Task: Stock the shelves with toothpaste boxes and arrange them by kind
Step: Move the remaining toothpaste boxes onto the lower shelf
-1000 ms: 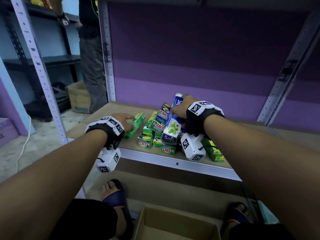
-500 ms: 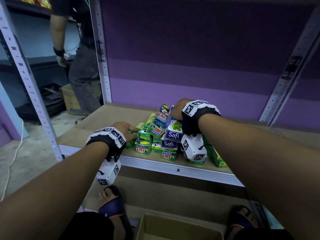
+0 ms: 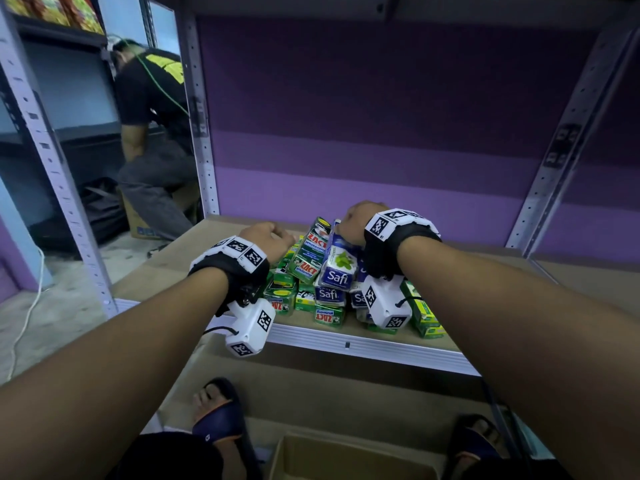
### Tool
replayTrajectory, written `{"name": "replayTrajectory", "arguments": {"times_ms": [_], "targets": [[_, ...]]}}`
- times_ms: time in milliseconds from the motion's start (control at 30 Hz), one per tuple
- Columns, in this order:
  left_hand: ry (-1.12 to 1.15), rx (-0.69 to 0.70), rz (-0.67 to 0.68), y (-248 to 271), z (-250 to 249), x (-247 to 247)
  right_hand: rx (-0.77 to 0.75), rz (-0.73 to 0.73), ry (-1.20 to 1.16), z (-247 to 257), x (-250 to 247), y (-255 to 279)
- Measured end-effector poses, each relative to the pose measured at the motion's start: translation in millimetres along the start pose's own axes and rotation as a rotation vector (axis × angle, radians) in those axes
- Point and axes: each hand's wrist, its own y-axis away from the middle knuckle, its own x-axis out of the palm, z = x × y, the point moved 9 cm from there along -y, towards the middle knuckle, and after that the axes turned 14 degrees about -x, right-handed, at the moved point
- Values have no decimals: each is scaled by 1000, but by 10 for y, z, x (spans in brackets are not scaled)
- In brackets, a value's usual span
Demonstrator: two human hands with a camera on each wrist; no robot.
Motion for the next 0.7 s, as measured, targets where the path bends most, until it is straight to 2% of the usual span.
{"name": "replayTrajectory", "arguments": {"times_ms": [133, 300, 700], "targets": [[-24, -22, 111, 137, -150, 120, 5, -42, -56, -21, -140, 147], [-82, -43, 125, 197, -231, 224, 1, -47, -73, 15, -136, 269], [203, -220, 384, 381, -222, 305, 4, -63, -121, -50, -41, 379]]}}
